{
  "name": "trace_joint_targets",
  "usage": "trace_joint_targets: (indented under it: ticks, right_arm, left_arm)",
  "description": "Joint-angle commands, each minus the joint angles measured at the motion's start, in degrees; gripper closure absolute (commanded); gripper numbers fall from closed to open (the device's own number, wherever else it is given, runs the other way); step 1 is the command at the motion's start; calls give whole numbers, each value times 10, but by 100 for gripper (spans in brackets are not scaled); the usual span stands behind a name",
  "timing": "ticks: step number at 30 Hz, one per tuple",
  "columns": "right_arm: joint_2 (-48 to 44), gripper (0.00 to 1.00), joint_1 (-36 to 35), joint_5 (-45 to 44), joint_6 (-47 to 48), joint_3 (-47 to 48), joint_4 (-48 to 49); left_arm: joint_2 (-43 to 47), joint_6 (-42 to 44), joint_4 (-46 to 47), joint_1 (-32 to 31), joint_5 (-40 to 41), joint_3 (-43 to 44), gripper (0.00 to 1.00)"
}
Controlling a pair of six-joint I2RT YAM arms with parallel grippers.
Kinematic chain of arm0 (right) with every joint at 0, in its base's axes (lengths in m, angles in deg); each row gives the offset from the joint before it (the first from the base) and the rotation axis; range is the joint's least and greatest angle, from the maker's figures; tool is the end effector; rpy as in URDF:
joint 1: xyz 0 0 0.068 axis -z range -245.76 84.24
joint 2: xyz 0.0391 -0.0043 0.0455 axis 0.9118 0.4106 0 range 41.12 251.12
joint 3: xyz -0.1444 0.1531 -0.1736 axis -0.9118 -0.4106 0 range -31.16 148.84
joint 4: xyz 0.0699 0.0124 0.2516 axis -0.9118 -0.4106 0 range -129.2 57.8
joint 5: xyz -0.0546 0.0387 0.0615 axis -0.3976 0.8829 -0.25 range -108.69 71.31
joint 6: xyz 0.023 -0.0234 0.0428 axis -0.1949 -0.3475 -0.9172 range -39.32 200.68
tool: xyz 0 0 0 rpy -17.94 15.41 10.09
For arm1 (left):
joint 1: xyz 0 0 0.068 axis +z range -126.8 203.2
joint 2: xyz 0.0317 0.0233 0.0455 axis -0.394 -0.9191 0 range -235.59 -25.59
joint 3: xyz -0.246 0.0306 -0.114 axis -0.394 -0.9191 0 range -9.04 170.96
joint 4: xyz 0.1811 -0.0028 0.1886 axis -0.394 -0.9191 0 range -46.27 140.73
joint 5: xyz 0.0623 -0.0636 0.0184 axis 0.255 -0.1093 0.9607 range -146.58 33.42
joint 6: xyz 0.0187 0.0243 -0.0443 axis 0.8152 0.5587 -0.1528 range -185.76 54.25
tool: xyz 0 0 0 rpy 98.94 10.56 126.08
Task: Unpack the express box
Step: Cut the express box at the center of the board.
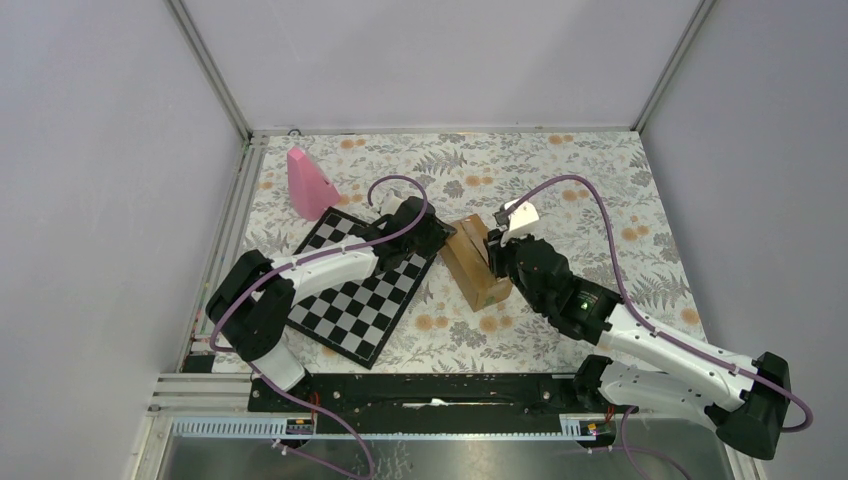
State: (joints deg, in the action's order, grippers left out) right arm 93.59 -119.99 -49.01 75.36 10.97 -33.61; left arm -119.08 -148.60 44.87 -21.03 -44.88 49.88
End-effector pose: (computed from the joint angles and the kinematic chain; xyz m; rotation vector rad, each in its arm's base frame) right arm 0.1393 0.1626 0.3166 -0.3659 1.7179 0.2895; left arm 0.2592 -0.2423 0.2168 -0.9139 2.2607 -0.8954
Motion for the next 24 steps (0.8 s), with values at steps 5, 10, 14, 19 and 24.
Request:
trace_joint_targets:
  ticks: [5, 10, 14, 19, 24]
  right_arm:
    - [-7, 100, -10, 11, 29, 28, 46]
    - [-3, 100, -12, 12, 28, 18, 48]
    - [-3, 100, -15, 4, 39, 16, 50]
    - [-2, 100, -17, 1, 66, 16, 57]
    - [4, 100, -18, 5, 78, 13, 58]
  left_arm:
    - [-29, 0, -63, 2, 13, -7, 100]
    - [-29, 0, -62, 2, 12, -6, 100]
    - [-29, 0, -62, 2, 11, -7, 100]
    - [-30, 0, -61, 2, 10, -7, 100]
    - [-31, 0, -61, 2, 9, -7, 100]
